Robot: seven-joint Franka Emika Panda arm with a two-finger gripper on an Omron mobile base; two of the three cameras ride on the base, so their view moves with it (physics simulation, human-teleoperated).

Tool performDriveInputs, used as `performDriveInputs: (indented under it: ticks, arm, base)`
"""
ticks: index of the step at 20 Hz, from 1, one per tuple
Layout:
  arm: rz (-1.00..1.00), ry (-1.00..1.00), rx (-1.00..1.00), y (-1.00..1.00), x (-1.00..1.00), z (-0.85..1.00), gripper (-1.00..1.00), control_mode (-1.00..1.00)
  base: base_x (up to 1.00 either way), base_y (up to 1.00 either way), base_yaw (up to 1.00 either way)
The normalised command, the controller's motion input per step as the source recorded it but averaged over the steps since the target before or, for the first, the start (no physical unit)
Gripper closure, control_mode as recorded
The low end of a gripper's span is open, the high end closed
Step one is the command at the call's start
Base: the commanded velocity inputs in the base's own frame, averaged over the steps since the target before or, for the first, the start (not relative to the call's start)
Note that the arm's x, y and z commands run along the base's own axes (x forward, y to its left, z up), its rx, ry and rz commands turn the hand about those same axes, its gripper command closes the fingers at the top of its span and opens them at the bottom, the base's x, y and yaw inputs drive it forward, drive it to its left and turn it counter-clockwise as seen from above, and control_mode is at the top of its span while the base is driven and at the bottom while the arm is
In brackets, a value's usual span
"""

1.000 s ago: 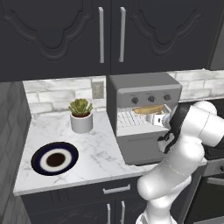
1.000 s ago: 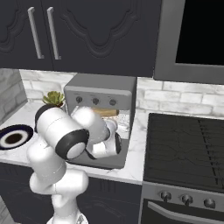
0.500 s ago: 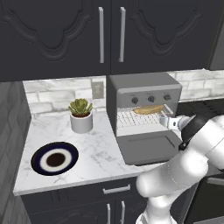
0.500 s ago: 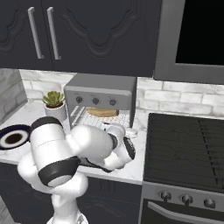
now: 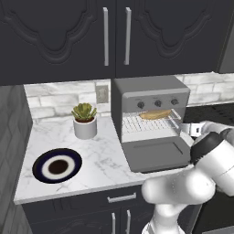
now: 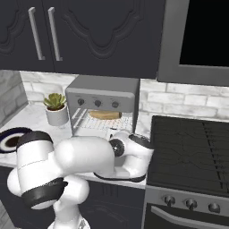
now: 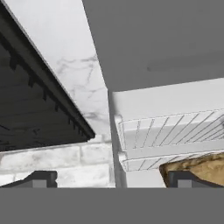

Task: Pull the toaster oven rack outwards. Pick up the baguette from the plate and place it on the toaster oven rack. Close the toaster oven door fully and set the temperature to the lowest setting.

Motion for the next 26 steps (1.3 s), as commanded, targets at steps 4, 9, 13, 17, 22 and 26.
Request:
performDriveInputs:
  ticks: [4,9,13,17,22,26]
  arm:
    - [0.0,0.25,0.04,-0.47,-0.49,0.79,-1.0,-1.0]
    - [0.0,0.23,0.04,-0.45,-0.41,0.67,-1.0,-1.0]
    - [0.0,0.15,0.07,-0.25,-0.36,0.24,-1.0,-1.0]
    - [-0.03,0.06,0.18,-0.12,-0.34,0.0,-1.0,-1.0]
    - [-0.01,0.01,0.27,-0.22,-0.43,0.0,-1.0,-1.0]
    - [0.0,0.04,0.26,-0.38,-0.42,0.17,-1.0,-1.0]
  base:
    - [0.0,0.0,0.0]
    - [0.0,0.0,0.0]
    - [0.0,0.0,0.0]
    - [0.0,0.0,0.0]
    - [0.0,0.0,0.0]
    - [0.0,0.0,0.0]
